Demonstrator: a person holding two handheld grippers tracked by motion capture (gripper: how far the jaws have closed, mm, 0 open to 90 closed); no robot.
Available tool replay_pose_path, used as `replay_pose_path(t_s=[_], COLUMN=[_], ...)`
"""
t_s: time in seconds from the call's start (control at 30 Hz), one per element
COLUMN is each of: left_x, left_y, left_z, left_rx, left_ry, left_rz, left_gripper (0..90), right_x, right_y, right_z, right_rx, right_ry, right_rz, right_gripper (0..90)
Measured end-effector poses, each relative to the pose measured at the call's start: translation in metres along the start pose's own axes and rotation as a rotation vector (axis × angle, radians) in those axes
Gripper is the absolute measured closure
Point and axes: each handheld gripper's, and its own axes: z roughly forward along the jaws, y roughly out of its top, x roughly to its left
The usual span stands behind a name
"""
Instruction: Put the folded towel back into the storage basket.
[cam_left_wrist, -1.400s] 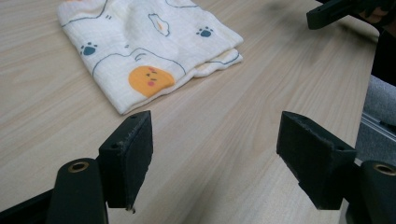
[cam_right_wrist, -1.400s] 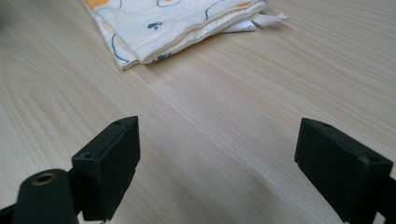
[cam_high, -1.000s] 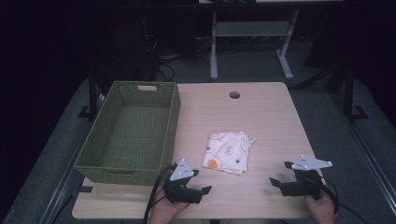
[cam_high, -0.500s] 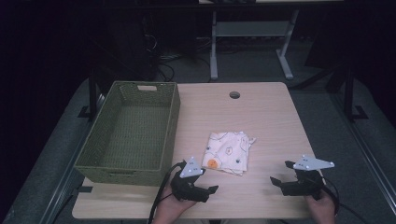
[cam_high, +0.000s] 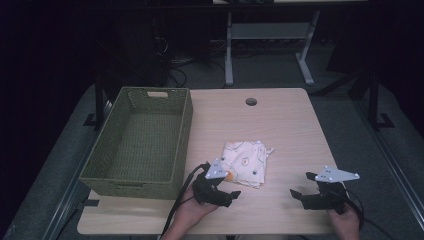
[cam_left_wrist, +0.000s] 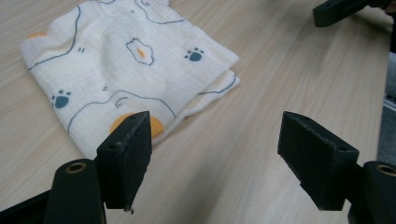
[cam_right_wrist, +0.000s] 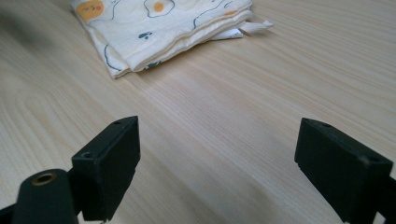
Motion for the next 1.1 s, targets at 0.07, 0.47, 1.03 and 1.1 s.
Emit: replay_pose_path(t_s=[0.07,0.47,1.03,1.1], left_x=[0.001,0.006,0.024,0.028], left_y=[0.003,0.027,0.062,0.066], left_z=[0.002,0.019,0.06,0.065], left_rx=[0.002,0.034,0.099,0.119], left_ry=[-0.003,0.017,0.092,0.099], left_rz=[0.002,0.032,0.049,0.052], left_gripper=[26.8,26.8,27.1,27.4], right_x=[0.0,-0.001,0.001,0.001], right_y=[0.0,0.0,0.002,0.002], right_z=[0.0,-0.001,0.001,0.001], right_rx=[-0.001,-0.016,-0.014,-0.014], right_ry=[0.001,0.007,0.016,0.017], right_rz=[0.001,0.001,-0.009,-0.008], right_gripper=[13.7,13.7,13.7,13.7])
